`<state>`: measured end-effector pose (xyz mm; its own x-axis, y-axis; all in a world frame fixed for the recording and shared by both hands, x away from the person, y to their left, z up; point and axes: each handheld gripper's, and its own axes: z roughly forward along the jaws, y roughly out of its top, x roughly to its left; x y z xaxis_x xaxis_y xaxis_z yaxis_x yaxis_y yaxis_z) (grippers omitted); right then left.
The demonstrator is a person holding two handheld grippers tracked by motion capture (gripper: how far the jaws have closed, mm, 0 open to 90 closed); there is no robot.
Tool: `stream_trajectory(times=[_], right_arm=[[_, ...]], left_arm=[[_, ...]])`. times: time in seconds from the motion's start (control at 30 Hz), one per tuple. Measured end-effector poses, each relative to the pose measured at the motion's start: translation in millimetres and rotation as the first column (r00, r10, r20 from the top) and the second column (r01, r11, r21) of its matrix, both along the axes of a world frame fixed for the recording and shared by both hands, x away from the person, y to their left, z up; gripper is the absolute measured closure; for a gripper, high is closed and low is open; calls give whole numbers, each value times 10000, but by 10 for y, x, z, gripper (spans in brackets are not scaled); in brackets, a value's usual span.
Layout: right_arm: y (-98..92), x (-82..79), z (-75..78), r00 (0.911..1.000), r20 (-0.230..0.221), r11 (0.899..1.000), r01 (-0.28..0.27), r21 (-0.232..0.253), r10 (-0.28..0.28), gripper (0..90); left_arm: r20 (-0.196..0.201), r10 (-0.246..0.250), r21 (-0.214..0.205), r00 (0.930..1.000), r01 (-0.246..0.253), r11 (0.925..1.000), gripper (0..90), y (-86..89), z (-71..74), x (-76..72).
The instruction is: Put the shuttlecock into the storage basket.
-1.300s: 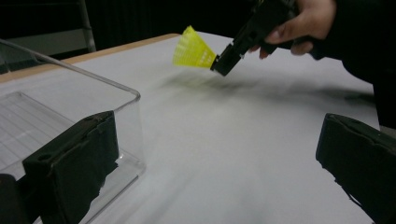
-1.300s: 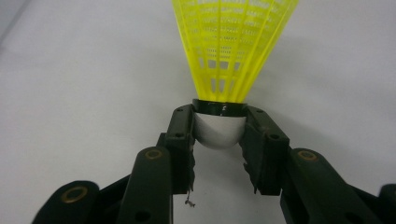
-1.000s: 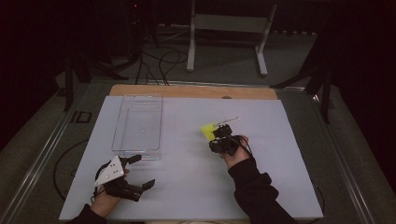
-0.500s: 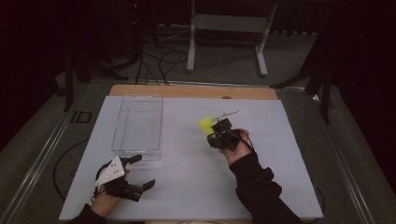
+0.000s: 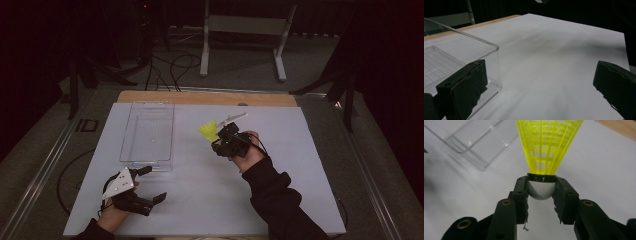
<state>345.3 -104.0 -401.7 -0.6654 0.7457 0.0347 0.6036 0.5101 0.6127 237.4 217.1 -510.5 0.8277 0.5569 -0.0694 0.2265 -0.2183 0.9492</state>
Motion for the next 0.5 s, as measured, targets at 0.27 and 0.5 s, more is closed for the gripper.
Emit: stream_trajectory(times=[0.27, 0.5], right_arm=[[166, -5, 133, 9933, 92, 9933, -1148, -163, 1149, 656], [307, 21, 259, 9848, 175, 9846, -1724, -289, 1729, 656]], left_arm=[[16, 12, 26, 10000, -12, 10000, 0, -1, 0, -2], [22, -7, 55, 10000, 7, 10000, 0, -4, -1, -3]])
